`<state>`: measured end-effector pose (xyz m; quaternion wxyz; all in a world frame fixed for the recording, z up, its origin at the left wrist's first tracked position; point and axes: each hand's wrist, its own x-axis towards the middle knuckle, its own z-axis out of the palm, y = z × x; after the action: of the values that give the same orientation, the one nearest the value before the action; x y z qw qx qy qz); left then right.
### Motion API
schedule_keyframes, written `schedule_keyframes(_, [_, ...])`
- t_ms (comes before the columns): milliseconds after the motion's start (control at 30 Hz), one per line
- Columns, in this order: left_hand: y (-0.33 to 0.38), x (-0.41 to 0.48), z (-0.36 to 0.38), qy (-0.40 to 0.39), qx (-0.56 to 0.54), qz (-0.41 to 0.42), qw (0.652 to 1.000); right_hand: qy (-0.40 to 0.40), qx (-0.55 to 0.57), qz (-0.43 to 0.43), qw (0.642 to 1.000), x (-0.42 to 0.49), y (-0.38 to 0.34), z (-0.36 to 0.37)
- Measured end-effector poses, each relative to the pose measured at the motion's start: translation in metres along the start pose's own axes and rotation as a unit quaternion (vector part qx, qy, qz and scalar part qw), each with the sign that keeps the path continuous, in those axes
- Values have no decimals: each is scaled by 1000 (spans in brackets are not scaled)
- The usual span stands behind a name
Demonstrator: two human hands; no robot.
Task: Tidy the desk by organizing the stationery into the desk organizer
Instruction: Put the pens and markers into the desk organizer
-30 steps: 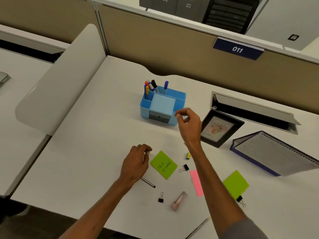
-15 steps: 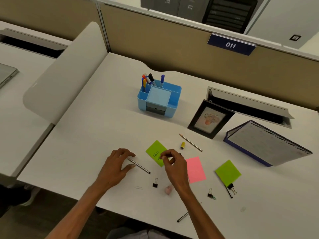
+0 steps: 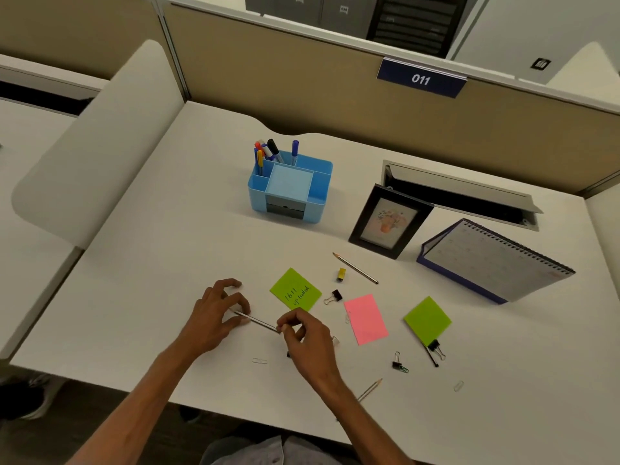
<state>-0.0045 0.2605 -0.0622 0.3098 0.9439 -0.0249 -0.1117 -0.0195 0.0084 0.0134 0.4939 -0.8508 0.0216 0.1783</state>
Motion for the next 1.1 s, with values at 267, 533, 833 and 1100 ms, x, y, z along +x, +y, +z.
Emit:
schedule_keyframes(267, [-4,7,-5,-10,6,42,999,13,-7,10,1000,10,-3,3])
schedule_keyframes(533, [24,13,-25,12,-115,23,993,49,-46,-73,995,34,-18,9])
schedule_keyframes(833, [46,40,-63,122,-200,3,972,27,-135,-212,968,82,-55,27])
schedule_keyframes(1100, [57,78,-86,155,-185,-47,969,68,-130,-211,967,126,-85,32])
